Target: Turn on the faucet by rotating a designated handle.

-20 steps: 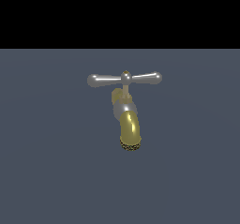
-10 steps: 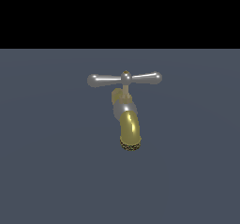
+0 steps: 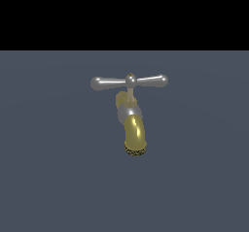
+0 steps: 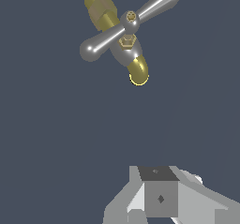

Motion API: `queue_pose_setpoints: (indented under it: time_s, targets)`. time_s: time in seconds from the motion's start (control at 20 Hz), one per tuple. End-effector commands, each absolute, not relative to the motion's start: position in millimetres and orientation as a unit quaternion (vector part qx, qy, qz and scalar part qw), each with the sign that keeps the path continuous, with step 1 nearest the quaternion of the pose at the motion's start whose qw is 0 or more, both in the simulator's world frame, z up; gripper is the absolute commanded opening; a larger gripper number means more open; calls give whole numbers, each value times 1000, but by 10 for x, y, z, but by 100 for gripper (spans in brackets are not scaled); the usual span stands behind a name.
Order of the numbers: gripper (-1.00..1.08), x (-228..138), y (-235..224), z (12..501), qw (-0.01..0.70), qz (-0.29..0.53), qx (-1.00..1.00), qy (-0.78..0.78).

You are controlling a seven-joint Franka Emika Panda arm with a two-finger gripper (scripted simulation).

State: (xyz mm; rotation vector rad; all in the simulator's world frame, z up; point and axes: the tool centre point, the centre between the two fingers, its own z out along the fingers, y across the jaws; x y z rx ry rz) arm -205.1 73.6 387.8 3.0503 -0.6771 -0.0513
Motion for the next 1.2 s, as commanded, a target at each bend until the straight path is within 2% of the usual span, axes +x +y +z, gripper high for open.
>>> queue_pose_setpoints:
  time_s: [0.0, 1.15]
  targets:
    - [-100, -1940, 813, 3758, 7, -16, 970, -244]
    - [-100, -800, 1149, 2747, 0, -8, 882, -471]
